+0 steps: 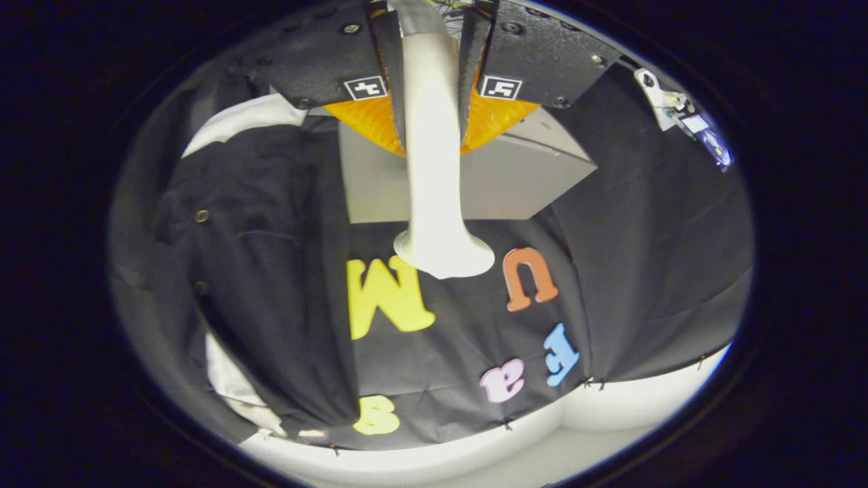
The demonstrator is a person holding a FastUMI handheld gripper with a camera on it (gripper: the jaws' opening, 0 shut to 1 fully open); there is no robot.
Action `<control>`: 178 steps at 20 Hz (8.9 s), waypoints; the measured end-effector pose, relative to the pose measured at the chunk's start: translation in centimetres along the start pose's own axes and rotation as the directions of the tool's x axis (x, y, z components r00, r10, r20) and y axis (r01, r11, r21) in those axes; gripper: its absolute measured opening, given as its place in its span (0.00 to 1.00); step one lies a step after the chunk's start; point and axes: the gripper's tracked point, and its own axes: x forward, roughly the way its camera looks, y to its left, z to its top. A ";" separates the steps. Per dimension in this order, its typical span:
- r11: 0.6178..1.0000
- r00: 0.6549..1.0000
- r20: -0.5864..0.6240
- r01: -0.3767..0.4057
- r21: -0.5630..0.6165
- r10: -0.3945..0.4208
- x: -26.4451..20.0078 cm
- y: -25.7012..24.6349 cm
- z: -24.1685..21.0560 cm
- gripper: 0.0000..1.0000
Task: Iron the clothes twice with a garment steamer, once on the left side and once on the right side.
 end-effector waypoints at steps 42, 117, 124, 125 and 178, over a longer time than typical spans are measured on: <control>0.936 0.923 0.178 0.350 -0.014 -0.342 -1.3 -21.1 11.5 0.37; 0.895 0.907 0.101 0.376 0.239 -0.408 -8.9 -37.1 8.9 0.37; 0.896 0.857 0.279 0.374 0.241 -0.433 -8.7 -37.4 19.3 0.37; 0.891 0.845 0.294 0.389 0.235 -0.446 -8.3 -37.4 20.1 0.37; 0.840 0.836 -0.079 0.538 -0.075 -0.543 -0.3 -37.1 -3.8 0.37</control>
